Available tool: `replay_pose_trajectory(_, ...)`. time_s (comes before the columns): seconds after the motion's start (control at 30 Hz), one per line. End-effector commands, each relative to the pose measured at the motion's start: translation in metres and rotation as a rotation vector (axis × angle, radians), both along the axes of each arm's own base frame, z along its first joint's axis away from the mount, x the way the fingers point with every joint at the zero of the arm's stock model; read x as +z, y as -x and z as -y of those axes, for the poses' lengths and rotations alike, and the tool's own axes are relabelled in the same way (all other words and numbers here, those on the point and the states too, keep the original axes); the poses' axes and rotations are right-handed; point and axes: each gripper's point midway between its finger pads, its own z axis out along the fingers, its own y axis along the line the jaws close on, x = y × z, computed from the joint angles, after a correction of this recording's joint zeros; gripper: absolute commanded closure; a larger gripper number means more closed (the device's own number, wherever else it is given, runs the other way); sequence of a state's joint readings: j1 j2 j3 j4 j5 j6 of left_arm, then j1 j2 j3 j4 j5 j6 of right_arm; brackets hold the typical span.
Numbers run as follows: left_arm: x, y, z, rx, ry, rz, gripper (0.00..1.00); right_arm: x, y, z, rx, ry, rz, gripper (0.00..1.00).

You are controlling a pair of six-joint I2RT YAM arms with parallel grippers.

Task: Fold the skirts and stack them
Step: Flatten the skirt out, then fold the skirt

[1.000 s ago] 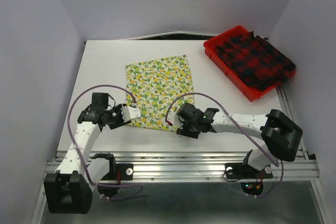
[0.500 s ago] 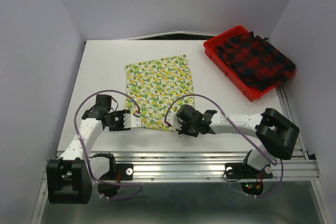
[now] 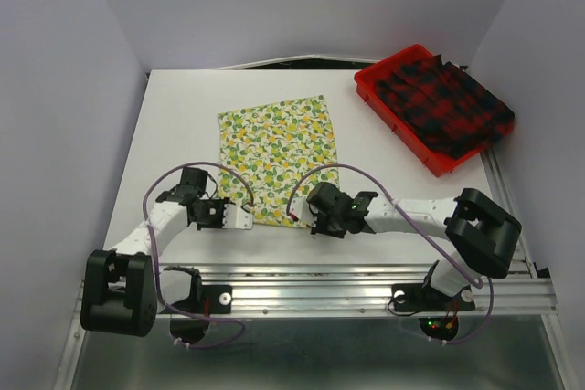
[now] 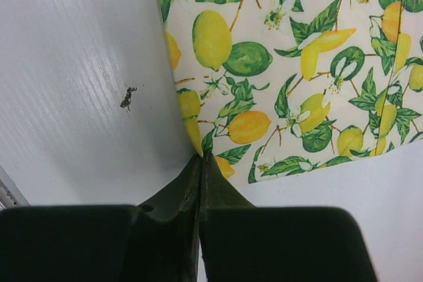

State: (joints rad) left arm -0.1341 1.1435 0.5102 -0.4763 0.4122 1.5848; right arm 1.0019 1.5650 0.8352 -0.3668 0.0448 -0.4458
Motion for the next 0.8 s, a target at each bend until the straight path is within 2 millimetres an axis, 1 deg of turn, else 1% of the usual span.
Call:
replay_pose_trajectory(0.0, -0.006, -0.005, 0.001, 0.015, 0.000, 0.027, 0.75, 0.017, 0.000, -0.009, 0.026, -0.047, 0.004, 0.99)
replay_pose_trajectory(0.03, -0.004, -0.006, 0.000, 0.017, -0.002, 0.031, 0.83, 0.017, 0.002, -0.008, 0.031, -0.039, -0.002, 0.99)
replay_pose_trajectory(0.07, -0.003, -0.005, 0.000, 0.018, -0.002, 0.029, 0.87, 0.019, 0.007, -0.010, 0.048, -0.049, -0.024, 0.99)
replay_pose_trajectory(0.1, 0.002, -0.007, 0.001, 0.026, 0.008, 0.035, 0.94, 0.026, 0.012, -0.017, 0.078, -0.081, -0.050, 0.99)
replay_pose_trajectory(0.13, 0.006, -0.006, 0.005, 0.032, 0.031, 0.031, 0.98, 0.029, 0.018, -0.015, 0.091, -0.079, -0.075, 0.99)
replay_pose_trajectory(0.17, 0.016, -0.007, 0.007, 0.039, 0.054, 0.050, 1.00, 0.037, 0.019, -0.019, 0.104, -0.098, -0.081, 0.99)
replay_pose_trajectory(0.2, 0.027, -0.012, 0.009, 0.057, 0.081, 0.066, 1.00, 0.042, 0.026, -0.022, 0.127, -0.119, -0.110, 0.99)
replay_pose_trajectory(0.23, 0.034, -0.007, 0.014, 0.057, 0.114, 0.055, 1.00, 0.050, 0.030, -0.021, 0.134, -0.132, -0.121, 0.99)
replay_pose_trajectory(0.3, 0.055, -0.009, 0.016, 0.069, 0.145, 0.101, 1.00, 0.060, 0.035, -0.025, 0.151, -0.162, -0.133, 0.99)
replay_pose_trajectory(0.33, 0.063, -0.006, 0.016, 0.087, 0.156, 0.117, 1.00, 0.065, 0.038, -0.023, 0.157, -0.164, -0.138, 0.99)
replay_pose_trajectory(0.4, 0.075, -0.004, 0.014, 0.103, 0.163, 0.137, 1.00, 0.072, 0.040, -0.020, 0.171, -0.164, -0.138, 0.99)
replay_pose_trajectory(0.5, 0.095, -0.005, 0.012, 0.152, 0.190, 0.183, 1.00, 0.084, 0.035, -0.015, 0.161, -0.172, -0.122, 0.99)
replay_pose_trajectory(0.53, 0.109, -0.006, 0.012, 0.187, 0.214, 0.208, 1.00, 0.088, 0.036, -0.016, 0.163, -0.177, -0.123, 0.99)
replay_pose_trajectory(0.57, 0.115, -0.006, 0.011, 0.204, 0.225, 0.220, 1.00, 0.095, 0.033, -0.014, 0.157, -0.191, -0.117, 0.99)
replay_pose_trajectory(0.63, 0.130, -0.003, 0.011, 0.220, 0.245, 0.231, 1.00, 0.103, 0.033, -0.010, 0.149, -0.210, -0.135, 0.99)
replay_pose_trajectory(0.67, 0.138, -0.001, 0.009, 0.242, 0.259, 0.252, 1.00, 0.113, 0.032, -0.012, 0.153, -0.237, -0.136, 0.99)
replay_pose_trajectory(0.73, 0.152, 0.004, 0.006, 0.264, 0.274, 0.294, 1.00, 0.125, 0.036, -0.009, 0.149, -0.279, -0.181, 0.99)
replay_pose_trajectory(0.77, 0.155, 0.006, 0.003, 0.275, 0.275, 0.307, 1.00, 0.129, 0.036, -0.009, 0.150, -0.294, -0.188, 0.99)
